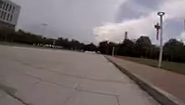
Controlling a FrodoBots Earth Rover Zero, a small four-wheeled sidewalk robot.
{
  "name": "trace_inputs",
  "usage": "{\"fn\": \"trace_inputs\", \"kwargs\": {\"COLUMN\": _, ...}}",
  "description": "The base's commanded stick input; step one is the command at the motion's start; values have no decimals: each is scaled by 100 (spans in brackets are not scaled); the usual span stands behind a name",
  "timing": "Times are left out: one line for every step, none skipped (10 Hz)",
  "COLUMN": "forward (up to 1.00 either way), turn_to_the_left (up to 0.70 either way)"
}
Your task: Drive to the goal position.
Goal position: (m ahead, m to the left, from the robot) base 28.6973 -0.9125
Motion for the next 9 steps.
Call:
{"fn": "trace_inputs", "kwargs": {"forward": 100, "turn_to_the_left": 0}}
{"fn": "trace_inputs", "kwargs": {"forward": 100, "turn_to_the_left": 0}}
{"fn": "trace_inputs", "kwargs": {"forward": 100, "turn_to_the_left": 0}}
{"fn": "trace_inputs", "kwargs": {"forward": 100, "turn_to_the_left": 0}}
{"fn": "trace_inputs", "kwargs": {"forward": 100, "turn_to_the_left": 0}}
{"fn": "trace_inputs", "kwargs": {"forward": 100, "turn_to_the_left": 0}}
{"fn": "trace_inputs", "kwargs": {"forward": 100, "turn_to_the_left": 0}}
{"fn": "trace_inputs", "kwargs": {"forward": 100, "turn_to_the_left": 0}}
{"fn": "trace_inputs", "kwargs": {"forward": 100, "turn_to_the_left": 0}}
